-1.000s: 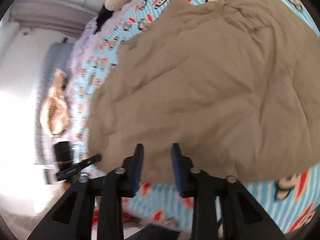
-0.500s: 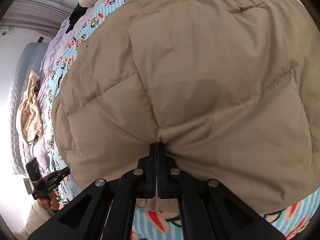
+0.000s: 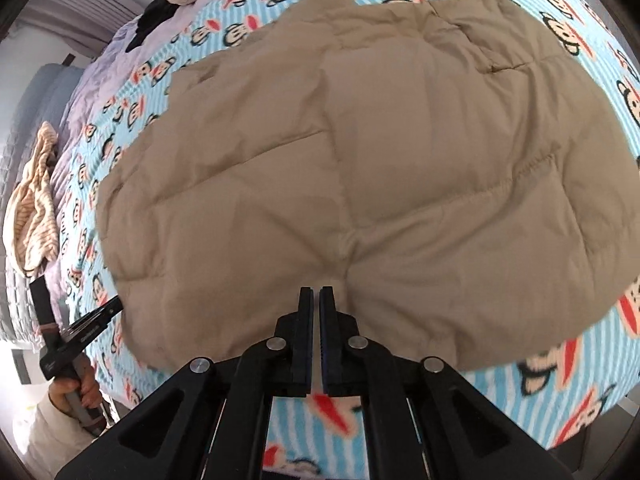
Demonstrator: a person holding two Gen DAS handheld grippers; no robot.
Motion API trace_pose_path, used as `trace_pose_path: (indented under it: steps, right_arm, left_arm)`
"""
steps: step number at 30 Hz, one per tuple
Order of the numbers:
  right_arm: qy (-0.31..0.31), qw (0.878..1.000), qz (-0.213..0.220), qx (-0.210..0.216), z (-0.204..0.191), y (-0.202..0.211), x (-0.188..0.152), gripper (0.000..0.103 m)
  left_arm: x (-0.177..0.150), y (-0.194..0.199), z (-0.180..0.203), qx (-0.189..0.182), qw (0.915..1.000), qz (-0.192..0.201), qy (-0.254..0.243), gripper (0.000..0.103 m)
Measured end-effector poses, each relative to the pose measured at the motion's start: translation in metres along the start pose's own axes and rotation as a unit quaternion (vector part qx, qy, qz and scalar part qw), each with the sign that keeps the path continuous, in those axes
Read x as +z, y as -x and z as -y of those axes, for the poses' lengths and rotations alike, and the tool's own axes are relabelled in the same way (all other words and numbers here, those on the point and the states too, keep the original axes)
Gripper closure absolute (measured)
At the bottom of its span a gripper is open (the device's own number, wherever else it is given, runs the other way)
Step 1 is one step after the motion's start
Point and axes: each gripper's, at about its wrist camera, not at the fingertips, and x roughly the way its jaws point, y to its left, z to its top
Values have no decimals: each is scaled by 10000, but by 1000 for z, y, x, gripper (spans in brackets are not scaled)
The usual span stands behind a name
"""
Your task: Fold large clothes
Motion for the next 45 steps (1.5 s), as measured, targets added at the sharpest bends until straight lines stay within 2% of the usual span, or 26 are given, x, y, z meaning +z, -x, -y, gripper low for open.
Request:
trace_pose_path:
  steps: [10,17,18,19,20,21,22,28,30,35,36,37,38,40,42,45]
  right_arm:
    - [-301,9993,-39,229,-27,16,-30,99]
    - [-95,9991,-277,301,-50,16,-41,99]
    - [-34,9990,-323,312,-51,16,-41,99]
    - [50,9987,-373,344,-54,16,-40,99]
    - [103,9985,-401,355,-55,16,-40,99]
    - [145,9983,-429,354,-56,16,-40,99]
    - [197,9981,-456,359,-56,17,-40,99]
    - [404,9971,-472,436,-46,29,-37,99]
    - [441,9969,-490,428,-41,32,-36,99]
    - [563,9960,-546,424,-28,37,-33,98]
    - [617,9958,-552,378,-26,37,-32,95]
    - [634,9959,-548,331,-26,36,-33,78]
    - [629,9962,-526,293,-25,36,-32,45]
    - [604,9971,-362,294,-27,38,-31,7]
    - [627,9972,-255,311,-31,38,-29,7]
    - [446,9984,-241,237,-39,31,-23,7]
  left_arm:
    - [-22,59,-6,117,9997,95,199,82]
    - [-28,78,4,222,9989,225,357,81]
    - [-29,79,6,242,9987,244,374,75]
    - [-29,80,7,273,9986,247,388,35]
    - [-30,83,10,356,9981,259,437,11]
    - [-30,85,12,400,9975,340,470,0]
    - [-31,89,15,373,9970,493,458,0]
    - [-30,91,47,538,9968,470,372,0]
    - [-30,93,57,704,9952,492,469,0]
    - [-32,94,67,820,9926,483,749,0]
    - [-32,94,67,801,9926,452,799,0]
    - [-32,92,66,743,9928,420,842,0]
    - [-31,90,65,670,9932,383,866,0]
    - [-29,87,64,684,9936,347,828,0]
    - [-22,82,60,675,9946,303,725,0]
    - [-11,73,52,414,9972,141,612,0]
